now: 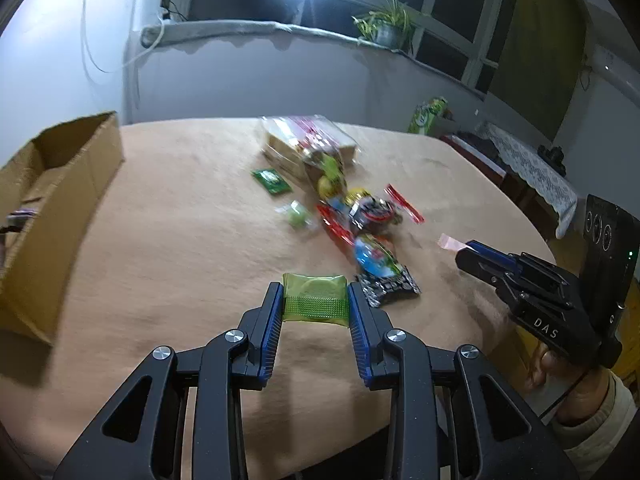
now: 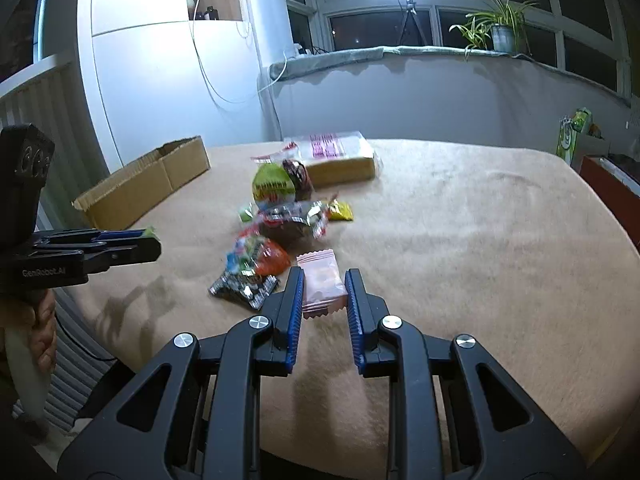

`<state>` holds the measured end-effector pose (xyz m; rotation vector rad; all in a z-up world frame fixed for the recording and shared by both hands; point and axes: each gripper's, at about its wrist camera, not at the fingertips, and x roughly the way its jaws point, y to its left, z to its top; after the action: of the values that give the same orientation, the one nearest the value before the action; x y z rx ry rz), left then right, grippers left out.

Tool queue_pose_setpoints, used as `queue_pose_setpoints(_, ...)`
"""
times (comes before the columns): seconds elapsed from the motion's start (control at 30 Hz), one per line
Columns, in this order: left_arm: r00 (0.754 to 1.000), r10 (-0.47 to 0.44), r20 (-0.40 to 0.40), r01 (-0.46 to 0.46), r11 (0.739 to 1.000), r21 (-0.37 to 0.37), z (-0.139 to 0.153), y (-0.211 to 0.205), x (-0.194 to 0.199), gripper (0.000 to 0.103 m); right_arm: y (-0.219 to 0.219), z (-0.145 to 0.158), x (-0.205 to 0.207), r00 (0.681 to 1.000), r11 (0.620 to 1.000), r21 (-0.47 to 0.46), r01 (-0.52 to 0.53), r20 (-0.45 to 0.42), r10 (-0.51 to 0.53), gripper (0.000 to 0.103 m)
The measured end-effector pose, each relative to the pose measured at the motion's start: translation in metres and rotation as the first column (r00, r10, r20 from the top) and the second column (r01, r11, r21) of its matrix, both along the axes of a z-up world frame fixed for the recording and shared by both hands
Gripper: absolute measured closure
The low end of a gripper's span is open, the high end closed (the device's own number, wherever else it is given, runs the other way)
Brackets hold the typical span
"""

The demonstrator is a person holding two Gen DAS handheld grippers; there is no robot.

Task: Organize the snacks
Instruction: 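Grasp the green packet with the left tool while the right tool grasps the pink packet, then carry both packets to the cardboard box and release them inside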

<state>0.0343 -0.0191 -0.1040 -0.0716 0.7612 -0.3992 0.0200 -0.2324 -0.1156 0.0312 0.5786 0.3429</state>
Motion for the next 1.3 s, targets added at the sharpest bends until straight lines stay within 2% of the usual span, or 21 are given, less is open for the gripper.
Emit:
queue_pose_setpoints(0.4, 0.987, 0.146, 0.072, -0.144, 0.989, -0.026, 0.022, 0.072, -0.014, 0.073, 0.048, 0.041, 0.011, 0.996, 0.998, -0.036, -0.054, 0.072, 0.056, 0.081)
queue_pose_setpoints(0.7, 0.955, 0.261, 0.140, -0.254, 0.965, -0.067, 0.044, 0.136, -0.020, 0.073, 0.122, 0.061, 0.025, 0.978, 0.982, -0.077, -0.171, 0.105, 0.178, 0.081)
queue_pose_setpoints(1.0, 0.918, 0.360, 0.164, -0.353, 0.933, -0.076, 0.048, 0.192, -0.006, 0.073, 0.211, 0.075, 0.050, 0.935, 0.943, -0.089, -0.320, 0.133, 0.329, 0.081)
queue_pose_setpoints(1.1, 0.912, 0.376, 0.160, -0.369, 0.926, -0.076, 0.044, 0.206, 0.007, 0.073, 0.247, 0.078, 0.066, 0.912, 0.923, -0.085, -0.375, 0.146, 0.384, 0.081)
queue_pose_setpoints(1.23, 0.917, 0.385, 0.108, -0.381, 0.923, -0.054, 0.026, 0.217, 0.033, 0.071, 0.299, 0.078, 0.097, 0.882, 0.895, -0.072, -0.440, 0.155, 0.446, 0.081)
queue_pose_setpoints(1.3, 0.910, 0.405, 0.090, -0.401, 0.914, -0.053, 0.020, 0.221, 0.037, 0.062, 0.319, 0.070, 0.113, 0.876, 0.881, -0.079, -0.467, 0.097, 0.473, 0.069)
